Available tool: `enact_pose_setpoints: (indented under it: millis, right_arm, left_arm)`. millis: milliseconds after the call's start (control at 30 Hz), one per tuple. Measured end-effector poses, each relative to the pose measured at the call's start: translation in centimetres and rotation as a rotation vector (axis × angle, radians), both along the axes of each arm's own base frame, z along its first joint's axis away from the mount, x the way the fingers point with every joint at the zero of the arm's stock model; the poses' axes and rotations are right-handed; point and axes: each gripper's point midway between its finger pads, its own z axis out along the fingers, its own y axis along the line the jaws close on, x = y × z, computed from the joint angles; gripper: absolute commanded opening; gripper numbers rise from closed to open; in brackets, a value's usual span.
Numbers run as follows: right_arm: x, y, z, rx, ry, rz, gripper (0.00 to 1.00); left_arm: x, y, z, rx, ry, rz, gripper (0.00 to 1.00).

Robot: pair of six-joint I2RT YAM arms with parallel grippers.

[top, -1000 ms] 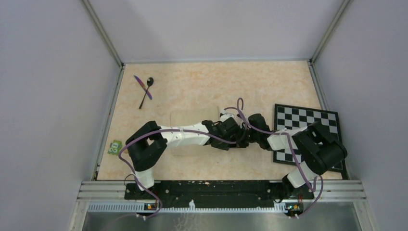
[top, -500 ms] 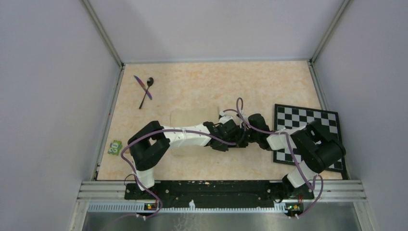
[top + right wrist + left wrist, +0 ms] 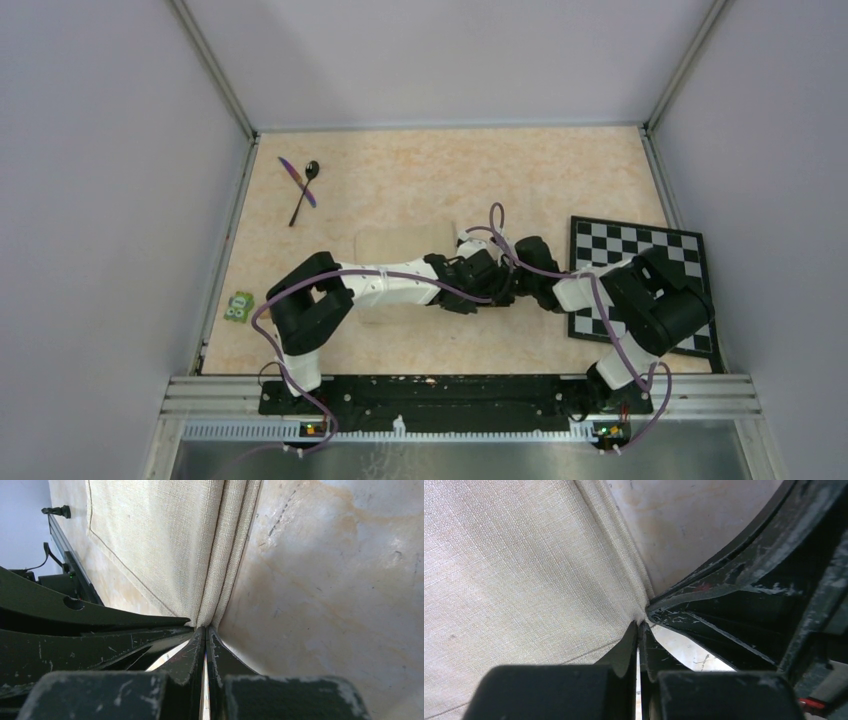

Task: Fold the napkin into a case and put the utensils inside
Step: Smooth out the lower triangle-folded napkin at the center of the board.

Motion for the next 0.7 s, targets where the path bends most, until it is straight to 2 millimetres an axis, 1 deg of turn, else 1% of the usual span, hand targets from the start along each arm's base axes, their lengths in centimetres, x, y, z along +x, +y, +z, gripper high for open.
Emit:
enact_pose_setpoints:
  millis: [267, 400, 433, 467, 600, 700]
  right_arm:
    - [0.0, 0.1, 0.0, 0.003, -0.002, 0.001, 0.00]
    - [0.0, 0.1, 0.0, 0.003, -0.001, 0.001, 0.00]
    - [0.0, 0.1, 0.0, 0.003, -0.001, 0.001, 0.00]
    - [0.0, 0.1, 0.0, 0.003, -0.001, 0.001, 0.00]
    - [0.0, -0.1, -0.1, -0.004, 0.005, -0.008, 0.19]
    - [0.2, -0.6, 0.4, -0.016, 0.002, -0.032, 0.34]
  left_arm:
    - [0.1, -0.7, 0.6, -0.017, -0.010, -0.005, 0.00]
    - [0.3, -1.2, 1.0, -0.030, -0.017, -0.008, 0.06]
    - [0.3, -1.2, 1.1, -0.032, -0.018, -0.008, 0.11]
    - [0.3, -1.3, 1.1, -0.033, -0.019, -0.009, 0.19]
    - [0.3, -1.2, 1.2, -0.023, -0.020, -0.019, 0.44]
    - [0.1, -0.4, 1.9, -0.009, -0.022, -0.022, 0.57]
